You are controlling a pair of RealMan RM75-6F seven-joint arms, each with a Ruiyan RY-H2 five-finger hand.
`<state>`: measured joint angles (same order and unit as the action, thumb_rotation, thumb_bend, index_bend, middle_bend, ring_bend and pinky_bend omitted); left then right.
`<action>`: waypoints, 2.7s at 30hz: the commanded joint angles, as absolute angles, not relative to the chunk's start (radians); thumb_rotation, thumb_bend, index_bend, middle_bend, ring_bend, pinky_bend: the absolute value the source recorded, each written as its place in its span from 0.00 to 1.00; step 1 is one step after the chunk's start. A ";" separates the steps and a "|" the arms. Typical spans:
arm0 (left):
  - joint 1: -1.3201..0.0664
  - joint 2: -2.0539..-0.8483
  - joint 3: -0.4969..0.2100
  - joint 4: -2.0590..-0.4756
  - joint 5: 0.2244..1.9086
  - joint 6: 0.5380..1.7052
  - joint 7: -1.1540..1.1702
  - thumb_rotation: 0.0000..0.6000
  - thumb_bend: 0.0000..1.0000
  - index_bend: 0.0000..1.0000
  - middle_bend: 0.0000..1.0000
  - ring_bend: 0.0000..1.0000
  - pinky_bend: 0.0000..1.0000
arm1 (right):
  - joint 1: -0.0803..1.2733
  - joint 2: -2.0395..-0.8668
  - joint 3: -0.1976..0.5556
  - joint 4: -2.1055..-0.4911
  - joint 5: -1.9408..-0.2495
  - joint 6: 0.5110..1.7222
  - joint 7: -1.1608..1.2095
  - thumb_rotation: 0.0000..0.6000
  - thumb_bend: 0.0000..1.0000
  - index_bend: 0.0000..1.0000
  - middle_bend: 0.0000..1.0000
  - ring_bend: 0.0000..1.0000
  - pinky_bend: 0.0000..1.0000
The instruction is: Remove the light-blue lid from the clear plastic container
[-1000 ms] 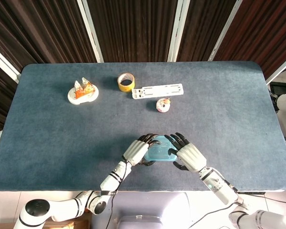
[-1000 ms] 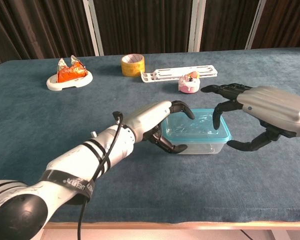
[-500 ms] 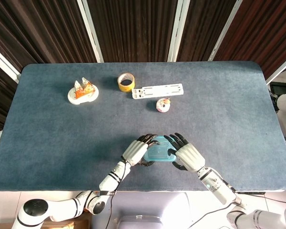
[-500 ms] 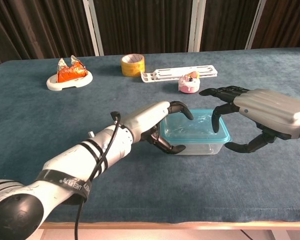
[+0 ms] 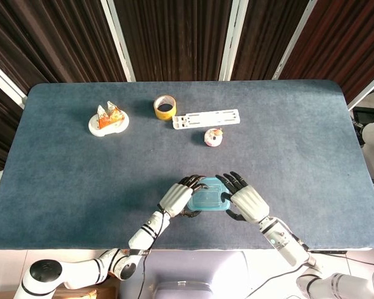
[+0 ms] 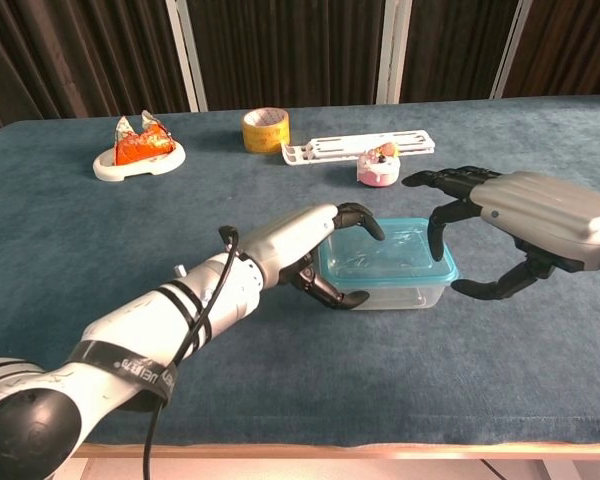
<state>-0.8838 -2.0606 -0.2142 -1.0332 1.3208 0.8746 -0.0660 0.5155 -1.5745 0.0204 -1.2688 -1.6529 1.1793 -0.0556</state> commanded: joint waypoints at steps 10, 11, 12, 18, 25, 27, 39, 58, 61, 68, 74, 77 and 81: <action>-0.880 -2.067 -0.198 -1.025 1.341 0.881 -0.074 1.00 0.35 0.39 0.57 0.42 0.50 | 0.525 -1.577 0.033 -1.273 -1.641 1.194 -0.044 1.00 0.43 0.61 0.16 0.00 0.00; -0.879 -2.066 -0.197 -1.025 1.343 0.882 -0.074 1.00 0.35 0.39 0.57 0.42 0.50 | 0.525 -1.580 0.037 -1.271 -1.641 1.201 -0.042 1.00 0.43 0.61 0.16 0.00 0.00; -0.877 -2.065 -0.195 -1.026 1.344 0.882 -0.075 1.00 0.35 0.39 0.57 0.42 0.50 | 0.525 -1.583 0.041 -1.269 -1.644 1.211 -0.036 1.00 0.43 0.61 0.16 0.00 0.01; -0.873 -2.057 -0.190 -1.039 1.352 0.885 -0.081 1.00 0.35 0.39 0.57 0.42 0.50 | 0.532 -1.605 0.048 -1.241 -1.653 1.236 -0.020 1.00 0.45 0.61 0.18 0.00 0.02; -0.863 -2.042 -0.181 -1.058 1.361 0.893 -0.085 1.00 0.35 0.39 0.58 0.42 0.50 | 0.542 -1.654 0.057 -1.188 -1.654 1.254 0.001 1.00 0.48 0.65 0.21 0.00 0.05; -0.861 -2.041 -0.180 -1.061 1.364 0.896 -0.087 1.00 0.35 0.39 0.57 0.42 0.50 | 0.546 -1.669 0.057 -1.173 -1.657 1.258 0.009 1.00 0.51 0.67 0.23 0.01 0.06; -0.850 -2.035 -0.168 -1.059 1.409 0.938 -0.153 1.00 0.35 0.32 0.41 0.27 0.26 | 0.547 -1.702 0.034 -1.141 -1.680 1.285 0.003 1.00 0.65 0.80 0.26 0.04 0.07; -0.822 -1.979 -0.159 -1.092 1.452 1.011 -0.183 1.00 0.32 0.00 0.00 0.00 0.00 | 0.533 -1.668 0.058 -1.175 -1.716 1.411 0.008 1.00 0.66 0.81 0.28 0.06 0.08; -0.814 -1.967 -0.166 -1.094 1.460 1.042 -0.174 1.00 0.32 0.00 0.00 0.00 0.00 | 0.530 -1.650 0.064 -1.189 -1.718 1.429 0.009 1.00 0.66 0.81 0.29 0.06 0.08; -0.800 -1.929 -0.192 -1.107 1.447 1.075 -0.179 1.00 0.32 0.00 0.00 0.00 0.00 | 0.522 -1.599 0.072 -1.218 -1.713 1.445 0.001 1.00 0.66 0.81 0.29 0.06 0.08; -0.781 -1.883 -0.206 -1.120 1.429 1.091 -0.179 1.00 0.32 0.00 0.00 0.00 0.00 | 0.511 -1.565 0.084 -1.215 -1.702 1.460 -0.015 1.00 0.66 0.81 0.29 0.06 0.08; -0.759 -1.847 -0.204 -1.134 1.420 1.105 -0.177 1.00 0.32 0.00 0.00 0.00 0.00 | 0.503 -1.550 0.092 -1.184 -1.681 1.455 -0.022 1.00 0.66 0.81 0.29 0.06 0.08; -0.720 -1.797 -0.189 -1.161 1.412 1.127 -0.187 1.00 0.32 0.00 0.00 0.00 0.00 | 0.492 -1.558 0.092 -1.084 -1.637 1.418 -0.021 1.00 0.66 0.81 0.29 0.06 0.08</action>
<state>-0.7347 -1.8134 -0.1967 -1.1490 1.4168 1.1170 -0.1818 0.5000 -1.5531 0.0905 -1.1382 -1.6652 1.4422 -0.0218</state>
